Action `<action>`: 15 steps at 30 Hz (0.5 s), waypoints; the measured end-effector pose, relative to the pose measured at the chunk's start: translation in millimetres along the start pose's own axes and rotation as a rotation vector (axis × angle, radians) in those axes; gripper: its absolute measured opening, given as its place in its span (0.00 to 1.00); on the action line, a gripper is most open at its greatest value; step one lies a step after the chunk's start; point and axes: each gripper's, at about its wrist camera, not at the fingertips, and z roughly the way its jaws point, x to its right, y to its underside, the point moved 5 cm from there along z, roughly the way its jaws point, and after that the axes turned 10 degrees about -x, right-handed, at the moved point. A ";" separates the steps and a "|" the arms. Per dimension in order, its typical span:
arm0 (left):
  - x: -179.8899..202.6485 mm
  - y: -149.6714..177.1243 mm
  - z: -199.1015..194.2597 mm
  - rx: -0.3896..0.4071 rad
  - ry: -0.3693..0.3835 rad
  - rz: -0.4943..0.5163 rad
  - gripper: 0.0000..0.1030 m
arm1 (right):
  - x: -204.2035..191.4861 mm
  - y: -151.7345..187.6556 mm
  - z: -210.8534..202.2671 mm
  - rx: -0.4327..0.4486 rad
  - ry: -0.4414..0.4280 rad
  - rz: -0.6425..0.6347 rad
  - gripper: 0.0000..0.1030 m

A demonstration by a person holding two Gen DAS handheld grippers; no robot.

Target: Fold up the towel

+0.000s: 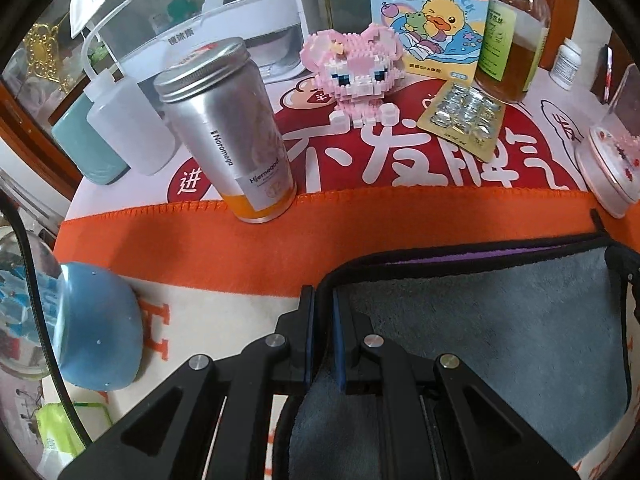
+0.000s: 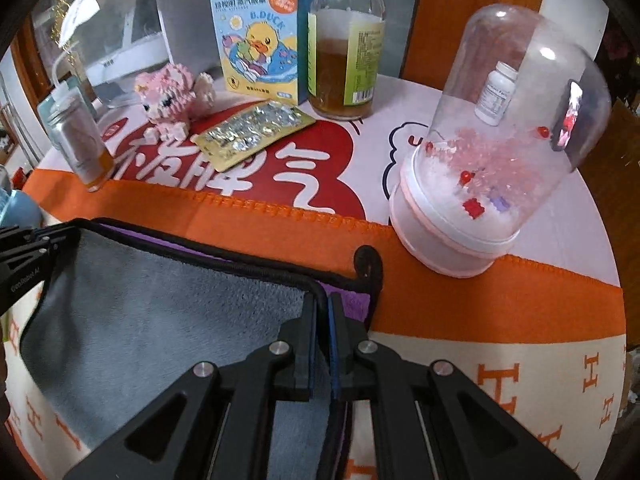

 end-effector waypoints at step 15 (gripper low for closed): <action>-4.9 4.2 -9.3 0.088 -0.014 -0.043 0.39 | -6.4 10.7 -3.6 0.019 0.122 -0.018 0.26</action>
